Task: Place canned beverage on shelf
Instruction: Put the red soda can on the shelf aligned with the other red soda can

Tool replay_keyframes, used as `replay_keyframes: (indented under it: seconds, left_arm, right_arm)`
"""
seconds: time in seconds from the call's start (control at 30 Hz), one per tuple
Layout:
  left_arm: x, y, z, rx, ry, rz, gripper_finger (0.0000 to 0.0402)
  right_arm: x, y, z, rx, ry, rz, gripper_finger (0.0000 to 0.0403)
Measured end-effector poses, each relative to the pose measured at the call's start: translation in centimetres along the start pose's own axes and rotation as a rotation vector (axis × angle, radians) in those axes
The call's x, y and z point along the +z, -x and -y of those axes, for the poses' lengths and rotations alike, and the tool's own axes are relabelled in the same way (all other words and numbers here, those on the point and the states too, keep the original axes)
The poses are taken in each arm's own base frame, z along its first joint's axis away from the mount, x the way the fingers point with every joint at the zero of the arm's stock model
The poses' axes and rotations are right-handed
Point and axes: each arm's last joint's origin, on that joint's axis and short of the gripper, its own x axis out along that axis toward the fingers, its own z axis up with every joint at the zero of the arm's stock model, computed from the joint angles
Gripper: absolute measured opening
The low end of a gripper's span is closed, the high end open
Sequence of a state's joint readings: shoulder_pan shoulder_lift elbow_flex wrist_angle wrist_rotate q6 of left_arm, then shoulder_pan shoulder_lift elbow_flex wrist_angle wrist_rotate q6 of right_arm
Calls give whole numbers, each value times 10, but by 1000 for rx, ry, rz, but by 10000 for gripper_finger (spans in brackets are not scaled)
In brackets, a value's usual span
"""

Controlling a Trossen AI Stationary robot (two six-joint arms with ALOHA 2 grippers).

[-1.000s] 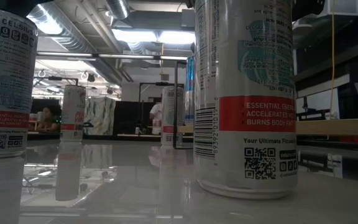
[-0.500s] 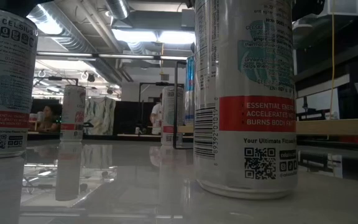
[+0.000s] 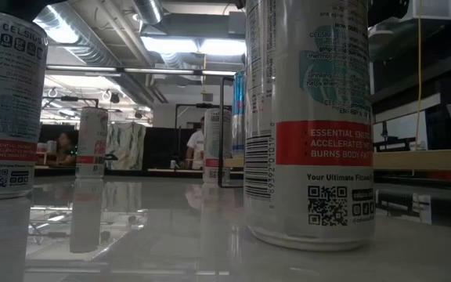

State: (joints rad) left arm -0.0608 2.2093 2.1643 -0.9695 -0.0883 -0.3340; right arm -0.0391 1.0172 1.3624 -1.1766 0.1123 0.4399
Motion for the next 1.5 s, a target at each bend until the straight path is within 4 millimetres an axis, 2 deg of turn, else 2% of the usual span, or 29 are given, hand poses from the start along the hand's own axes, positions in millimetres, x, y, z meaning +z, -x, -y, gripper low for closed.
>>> replay_keyframes:
  seconds: [0.37,0.77,1.03,1.2,1.5]
  left_arm:
    - [8,13,2,-33,7,85,353]
    - [14,43,5,-119,17,151,353]
    - [3,49,21,-276,27,42,353]
    - [-6,51,32,-268,64,-14,348]
    - [-17,53,51,-204,115,-18,310]
  right_arm:
    - [0,0,0,0,0,0,337]
    - [0,0,0,0,0,-1,337]
    - [0,0,0,0,0,-1,337]
    - [0,0,0,0,0,-1,337]
    - [0,0,0,0,0,-1,337]
